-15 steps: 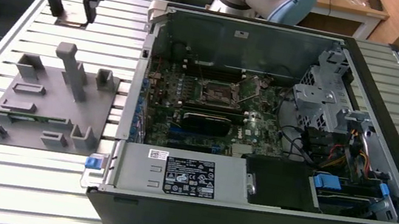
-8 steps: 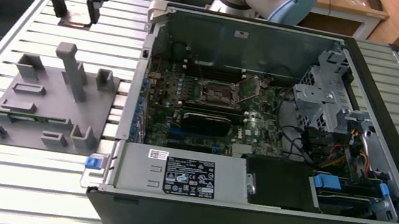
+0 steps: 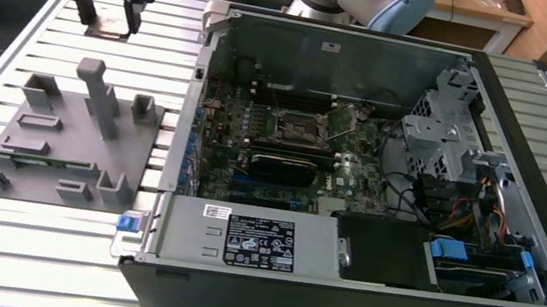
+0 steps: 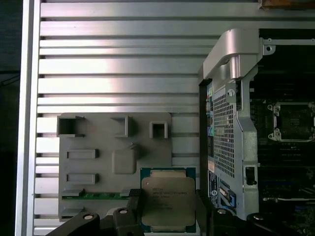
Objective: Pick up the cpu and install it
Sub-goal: 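Pick up the cpu and move it towards the insertion slot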
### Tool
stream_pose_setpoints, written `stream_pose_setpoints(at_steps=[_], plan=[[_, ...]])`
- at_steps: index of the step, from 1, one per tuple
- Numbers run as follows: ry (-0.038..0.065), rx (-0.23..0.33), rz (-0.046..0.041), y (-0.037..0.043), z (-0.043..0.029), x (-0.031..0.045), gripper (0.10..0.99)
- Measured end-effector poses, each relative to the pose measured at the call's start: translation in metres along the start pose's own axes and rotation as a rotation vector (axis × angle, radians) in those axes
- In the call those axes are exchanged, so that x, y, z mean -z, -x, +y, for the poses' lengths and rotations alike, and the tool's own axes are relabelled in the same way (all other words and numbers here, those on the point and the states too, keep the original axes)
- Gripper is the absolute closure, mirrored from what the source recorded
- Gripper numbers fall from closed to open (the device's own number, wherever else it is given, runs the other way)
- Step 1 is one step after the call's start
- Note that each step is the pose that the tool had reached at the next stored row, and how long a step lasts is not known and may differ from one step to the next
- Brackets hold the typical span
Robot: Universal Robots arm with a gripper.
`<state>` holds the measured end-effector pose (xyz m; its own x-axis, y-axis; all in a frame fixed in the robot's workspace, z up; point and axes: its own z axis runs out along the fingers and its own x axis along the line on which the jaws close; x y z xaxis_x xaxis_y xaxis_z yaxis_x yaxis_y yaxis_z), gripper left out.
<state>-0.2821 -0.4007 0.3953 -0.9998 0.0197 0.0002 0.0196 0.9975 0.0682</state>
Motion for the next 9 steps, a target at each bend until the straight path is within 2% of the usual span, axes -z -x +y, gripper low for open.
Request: stream_pose_setpoints(at_steps=[9], plan=[[0.0, 0.0, 0.0, 0.0061, 0.0001, -0.0002, 0.561]])
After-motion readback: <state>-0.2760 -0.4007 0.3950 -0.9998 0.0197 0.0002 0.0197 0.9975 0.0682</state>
